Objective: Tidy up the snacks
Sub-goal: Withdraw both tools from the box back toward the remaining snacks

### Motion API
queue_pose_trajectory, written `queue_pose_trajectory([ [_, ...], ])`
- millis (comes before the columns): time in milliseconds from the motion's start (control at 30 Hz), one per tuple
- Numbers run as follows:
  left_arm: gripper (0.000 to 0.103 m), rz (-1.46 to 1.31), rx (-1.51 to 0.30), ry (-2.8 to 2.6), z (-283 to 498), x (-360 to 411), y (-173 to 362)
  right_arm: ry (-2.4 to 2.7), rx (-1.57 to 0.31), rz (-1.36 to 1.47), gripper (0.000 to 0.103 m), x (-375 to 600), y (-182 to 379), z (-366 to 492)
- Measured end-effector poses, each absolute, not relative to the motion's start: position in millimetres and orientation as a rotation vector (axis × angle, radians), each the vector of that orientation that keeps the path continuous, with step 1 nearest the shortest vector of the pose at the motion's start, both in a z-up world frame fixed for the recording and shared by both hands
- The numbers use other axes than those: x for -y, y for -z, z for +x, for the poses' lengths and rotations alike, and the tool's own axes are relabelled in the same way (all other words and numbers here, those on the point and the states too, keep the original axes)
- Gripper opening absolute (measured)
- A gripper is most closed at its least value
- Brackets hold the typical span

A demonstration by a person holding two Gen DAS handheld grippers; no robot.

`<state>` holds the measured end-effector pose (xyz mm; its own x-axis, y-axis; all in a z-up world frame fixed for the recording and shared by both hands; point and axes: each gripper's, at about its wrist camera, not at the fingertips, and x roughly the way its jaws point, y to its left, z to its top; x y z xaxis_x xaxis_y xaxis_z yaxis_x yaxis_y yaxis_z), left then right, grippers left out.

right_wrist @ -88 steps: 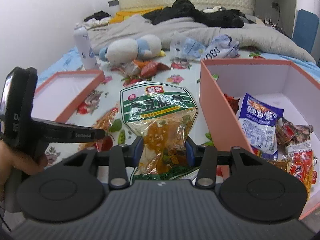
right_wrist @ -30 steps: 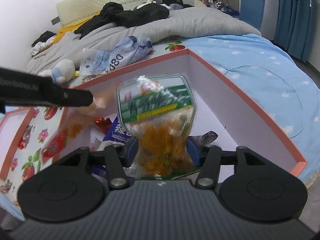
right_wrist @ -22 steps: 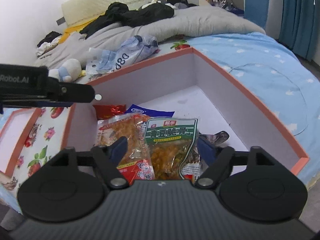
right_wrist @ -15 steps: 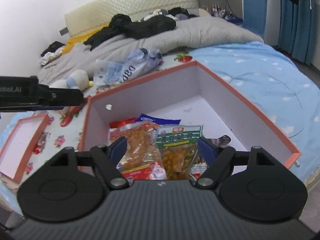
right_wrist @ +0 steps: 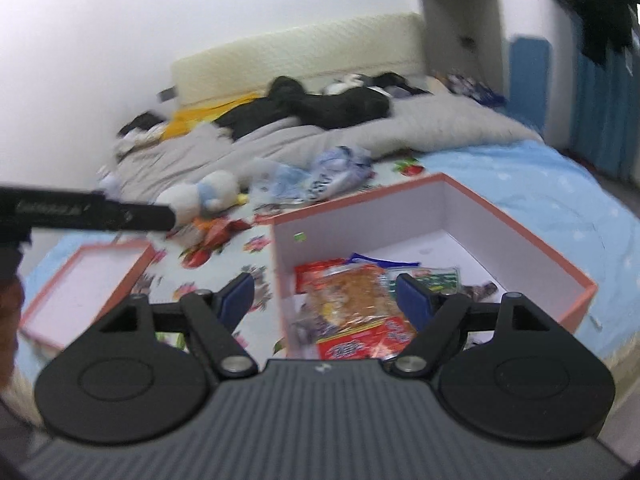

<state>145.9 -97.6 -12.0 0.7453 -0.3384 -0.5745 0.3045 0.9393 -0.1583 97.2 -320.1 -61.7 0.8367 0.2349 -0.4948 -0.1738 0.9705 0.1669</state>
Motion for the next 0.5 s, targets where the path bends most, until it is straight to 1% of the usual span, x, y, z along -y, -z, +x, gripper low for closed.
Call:
queue_pose_trajectory([
  [267,0.059,-0.093,-0.627,0.285,108,48,17,-0.286,-0.546,0.143,0.079,287,61,73],
  [500,0.059,-0.165,-0.665,0.234,84,22,40,-0.342,-0.557,0.081,0.079,255,70,65],
])
